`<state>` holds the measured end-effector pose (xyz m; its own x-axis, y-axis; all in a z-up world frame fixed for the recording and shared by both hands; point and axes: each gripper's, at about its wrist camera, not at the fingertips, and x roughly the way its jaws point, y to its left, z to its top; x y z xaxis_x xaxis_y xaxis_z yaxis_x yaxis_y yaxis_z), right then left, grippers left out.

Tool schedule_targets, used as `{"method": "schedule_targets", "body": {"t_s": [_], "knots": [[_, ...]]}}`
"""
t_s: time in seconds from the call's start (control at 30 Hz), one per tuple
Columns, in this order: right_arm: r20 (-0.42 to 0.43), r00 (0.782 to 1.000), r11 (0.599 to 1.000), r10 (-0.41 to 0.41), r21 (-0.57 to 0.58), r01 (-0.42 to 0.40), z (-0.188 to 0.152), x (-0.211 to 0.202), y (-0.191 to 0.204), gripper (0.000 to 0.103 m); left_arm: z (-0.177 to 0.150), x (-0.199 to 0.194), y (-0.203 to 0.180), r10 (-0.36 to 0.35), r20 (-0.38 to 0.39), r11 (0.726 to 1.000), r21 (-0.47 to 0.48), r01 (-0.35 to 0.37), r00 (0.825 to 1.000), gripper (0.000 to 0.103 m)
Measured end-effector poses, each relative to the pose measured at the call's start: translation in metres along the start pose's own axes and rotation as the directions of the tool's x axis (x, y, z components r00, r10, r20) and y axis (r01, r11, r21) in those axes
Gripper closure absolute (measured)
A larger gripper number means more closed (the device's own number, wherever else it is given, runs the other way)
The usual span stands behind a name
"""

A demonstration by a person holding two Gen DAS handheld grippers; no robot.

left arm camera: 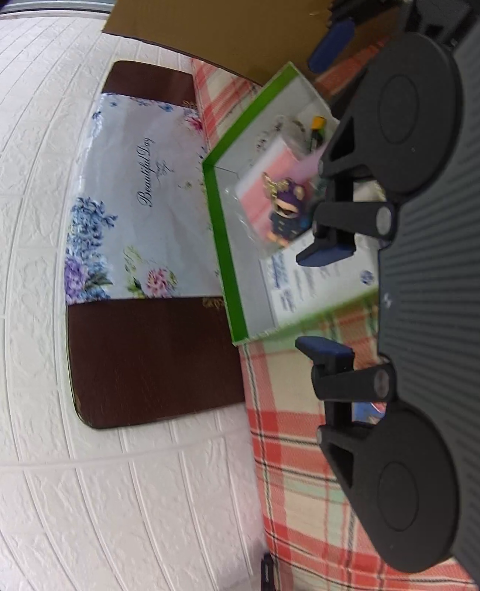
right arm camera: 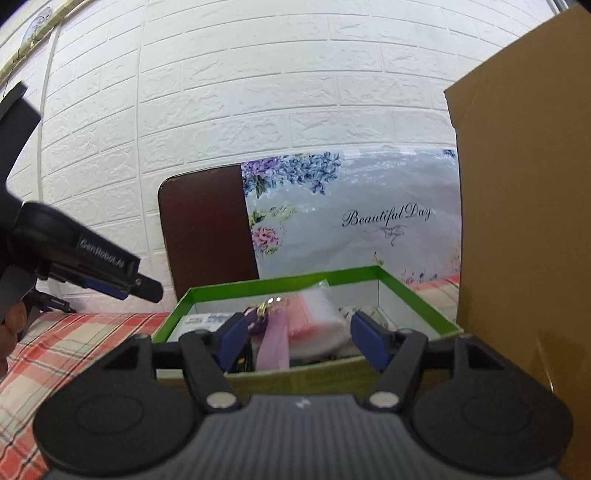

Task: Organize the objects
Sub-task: 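Carry the keychain over the green box and open both grippers, then move the right gripper toward the blue-and-red playing card box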

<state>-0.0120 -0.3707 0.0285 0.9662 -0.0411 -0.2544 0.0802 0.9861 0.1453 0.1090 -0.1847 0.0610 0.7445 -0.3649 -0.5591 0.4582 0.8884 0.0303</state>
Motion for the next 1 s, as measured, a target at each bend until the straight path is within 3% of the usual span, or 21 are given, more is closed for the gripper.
{"method": "schedule_targets", "body": {"t_s": [0.3, 0.63, 0.87, 1.0], "knots": [[-0.074, 0.993, 0.996, 0.087, -0.011, -0.088, -0.007, -0.014, 0.033, 0.038, -0.041, -0.020, 0.029, 0.069, -0.064, 0.998, -0.005, -0.069, 0.996, 0.051], [-0.159, 0.971, 0.969, 0.177, -0.143, -0.200, -0.021, -0.027, 0.097, 0.030, -0.072, -0.026, 0.079, 0.136, -0.106, 0.989, -0.047, -0.142, 0.985, 0.041], [-0.262, 0.936, 0.941, 0.233, -0.184, -0.286, -0.036, -0.019, 0.135, 0.026, -0.094, -0.018, 0.120, 0.182, -0.147, 0.976, -0.091, -0.196, 0.972, 0.038], [-0.343, 0.905, 0.926, 0.252, -0.186, -0.328, -0.050, -0.006, 0.154, 0.025, -0.107, -0.010, 0.143, 0.220, -0.165, 0.965, -0.107, -0.239, 0.962, 0.032]]}}
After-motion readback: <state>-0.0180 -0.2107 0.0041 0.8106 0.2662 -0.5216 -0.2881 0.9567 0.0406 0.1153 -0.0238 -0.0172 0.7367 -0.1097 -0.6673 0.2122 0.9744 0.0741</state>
